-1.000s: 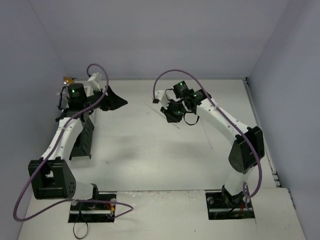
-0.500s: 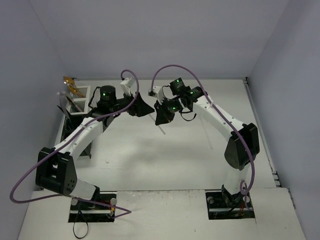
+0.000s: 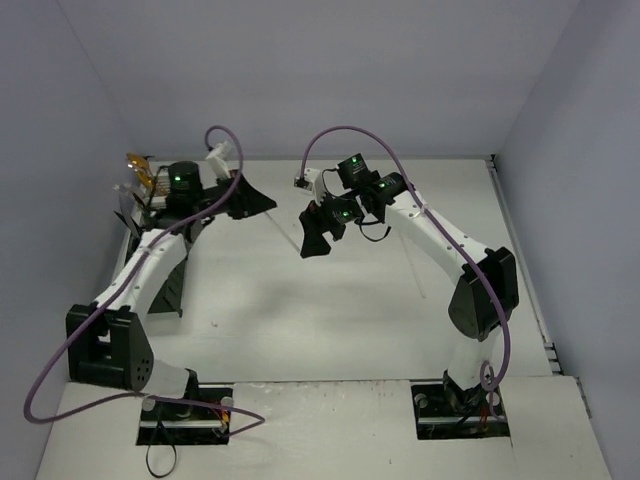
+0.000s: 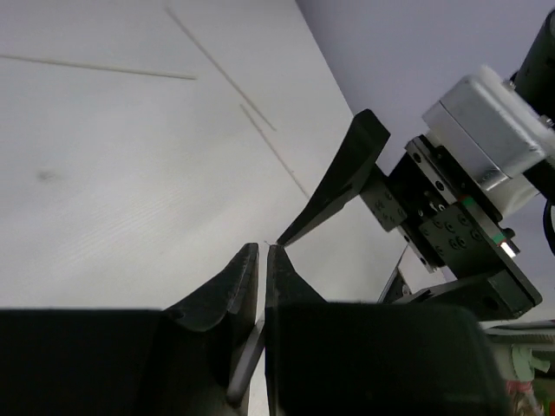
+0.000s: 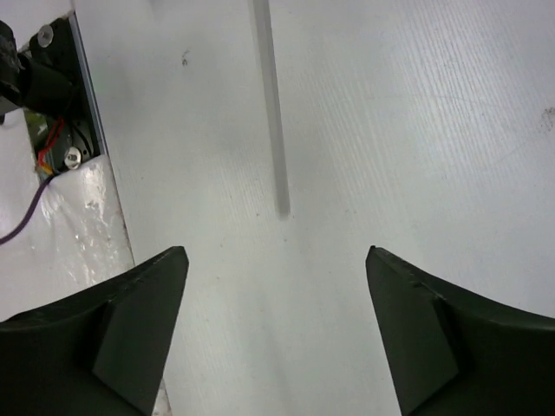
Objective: Sort the eating utensils into containers
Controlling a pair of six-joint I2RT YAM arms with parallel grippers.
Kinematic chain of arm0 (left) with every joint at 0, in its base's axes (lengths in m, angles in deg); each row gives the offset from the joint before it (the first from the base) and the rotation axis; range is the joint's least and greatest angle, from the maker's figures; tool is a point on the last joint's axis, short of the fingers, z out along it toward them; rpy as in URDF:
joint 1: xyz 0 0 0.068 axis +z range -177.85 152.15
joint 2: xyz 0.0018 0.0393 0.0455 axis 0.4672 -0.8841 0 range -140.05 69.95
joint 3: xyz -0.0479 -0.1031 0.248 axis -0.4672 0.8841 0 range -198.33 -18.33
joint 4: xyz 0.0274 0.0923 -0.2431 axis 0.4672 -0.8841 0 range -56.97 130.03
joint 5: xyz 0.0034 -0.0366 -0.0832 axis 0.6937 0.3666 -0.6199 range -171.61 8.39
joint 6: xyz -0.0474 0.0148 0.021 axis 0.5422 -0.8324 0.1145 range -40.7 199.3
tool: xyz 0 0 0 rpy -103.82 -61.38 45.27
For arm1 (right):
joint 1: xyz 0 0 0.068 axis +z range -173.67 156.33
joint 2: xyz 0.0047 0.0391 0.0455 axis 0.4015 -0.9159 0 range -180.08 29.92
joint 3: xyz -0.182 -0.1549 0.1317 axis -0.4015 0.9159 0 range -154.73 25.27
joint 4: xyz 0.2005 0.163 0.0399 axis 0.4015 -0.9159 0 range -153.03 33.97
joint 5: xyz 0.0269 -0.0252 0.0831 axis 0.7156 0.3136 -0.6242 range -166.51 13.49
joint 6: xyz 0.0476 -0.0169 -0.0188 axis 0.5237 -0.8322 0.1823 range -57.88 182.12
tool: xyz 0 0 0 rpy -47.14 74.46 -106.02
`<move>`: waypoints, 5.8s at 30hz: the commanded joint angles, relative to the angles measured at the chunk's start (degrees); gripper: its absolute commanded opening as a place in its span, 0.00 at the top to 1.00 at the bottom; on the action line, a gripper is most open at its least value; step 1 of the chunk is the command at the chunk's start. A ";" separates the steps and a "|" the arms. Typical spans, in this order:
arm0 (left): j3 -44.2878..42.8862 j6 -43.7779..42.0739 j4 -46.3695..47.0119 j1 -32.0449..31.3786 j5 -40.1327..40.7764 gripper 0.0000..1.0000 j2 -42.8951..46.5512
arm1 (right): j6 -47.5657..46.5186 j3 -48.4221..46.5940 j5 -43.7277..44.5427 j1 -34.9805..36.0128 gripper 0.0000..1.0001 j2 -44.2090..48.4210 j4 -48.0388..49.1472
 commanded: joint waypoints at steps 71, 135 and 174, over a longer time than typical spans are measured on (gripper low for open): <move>-12.58 -52.65 -34.81 35.64 21.64 0.27 23.63 | -0.23 20.38 45.54 -21.78 0.78 -11.71 0.94; -23.62 -45.65 -50.52 28.72 10.98 1.00 23.43 | 10.71 1.43 5.56 -10.44 0.00 7.06 8.56; -7.70 -54.70 -37.95 39.99 6.85 0.33 19.82 | -1.86 -4.28 36.72 -14.37 0.34 -9.83 8.47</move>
